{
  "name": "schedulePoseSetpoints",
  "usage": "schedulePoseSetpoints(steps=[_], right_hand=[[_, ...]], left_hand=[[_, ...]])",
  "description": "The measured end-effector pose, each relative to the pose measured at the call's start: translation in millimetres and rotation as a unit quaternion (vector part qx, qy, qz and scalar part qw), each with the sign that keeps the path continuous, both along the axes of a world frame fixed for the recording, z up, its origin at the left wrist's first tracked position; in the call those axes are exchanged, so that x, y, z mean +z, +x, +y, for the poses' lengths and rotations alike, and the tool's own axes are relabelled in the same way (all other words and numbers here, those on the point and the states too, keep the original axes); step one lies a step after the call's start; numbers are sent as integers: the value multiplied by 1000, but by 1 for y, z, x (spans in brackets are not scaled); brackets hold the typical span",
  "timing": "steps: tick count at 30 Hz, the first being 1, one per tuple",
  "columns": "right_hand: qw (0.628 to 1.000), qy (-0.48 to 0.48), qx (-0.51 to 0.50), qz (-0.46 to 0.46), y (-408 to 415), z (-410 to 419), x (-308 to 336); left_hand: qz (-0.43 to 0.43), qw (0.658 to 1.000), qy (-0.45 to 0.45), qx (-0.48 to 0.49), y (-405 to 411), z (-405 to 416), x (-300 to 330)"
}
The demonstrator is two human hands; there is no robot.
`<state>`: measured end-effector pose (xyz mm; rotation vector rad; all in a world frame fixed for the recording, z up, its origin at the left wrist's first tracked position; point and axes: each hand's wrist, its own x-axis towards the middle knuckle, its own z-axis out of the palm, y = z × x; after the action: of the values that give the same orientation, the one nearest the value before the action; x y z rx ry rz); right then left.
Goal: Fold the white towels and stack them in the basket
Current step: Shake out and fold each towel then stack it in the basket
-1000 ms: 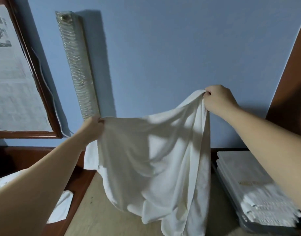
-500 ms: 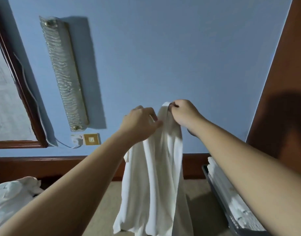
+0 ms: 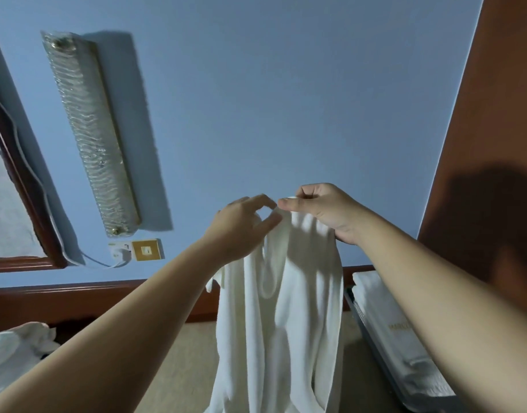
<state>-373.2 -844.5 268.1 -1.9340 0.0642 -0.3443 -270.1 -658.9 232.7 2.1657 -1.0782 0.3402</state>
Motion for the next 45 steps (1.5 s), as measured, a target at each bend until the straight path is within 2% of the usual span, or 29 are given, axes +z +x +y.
schedulePoseSetpoints(steps=[4, 7, 10, 13, 16, 20, 22, 24, 26, 29, 31, 33, 38, 45], right_hand=[[999, -35, 6, 29, -8, -6, -7], [996, -69, -17, 55, -11, -9, -30], [993, -83, -83, 23, -12, -3, -65], [982, -118, -147, 18, -17, -6, -103], [975, -133, -146, 103, -31, -22, -139], [942, -188, -144, 239, -62, -48, -175], [936, -204, -148, 244, -62, -57, -170], [939, -237, -121, 216, -50, -55, -145], [941, -269, -85, 186, -33, -47, -113], [936, -312, -32, 160, -11, -22, -62], [924, -350, -5, 154, -1, -2, -35], [922, -361, 16, 143, 5, 15, -12], [946, -304, 44, 102, 12, 31, 24], [928, -355, -8, 113, 2, 13, 25]], left_hand=[[-67, 997, -34, 28, 6, 2, 8], [-152, 986, -35, 60, 14, 12, 29], [-223, 970, -28, 98, 20, 21, 52], [-247, 956, -22, 155, 40, 46, 64], [-193, 957, -25, 213, 74, 90, 59], [-142, 946, 9, 293, 105, 141, 33], [-118, 941, 56, 314, 113, 153, 10], [-48, 939, 92, 329, 115, 153, -12], [36, 946, 121, 300, 111, 141, -32], [137, 969, 169, 116, 75, 109, -52], [170, 975, 143, 3, 42, 85, -58], [177, 979, 92, -45, 13, 63, -58], [170, 985, -22, -38, -13, 37, -46], [136, 988, -70, -9, -4, 41, -29]])
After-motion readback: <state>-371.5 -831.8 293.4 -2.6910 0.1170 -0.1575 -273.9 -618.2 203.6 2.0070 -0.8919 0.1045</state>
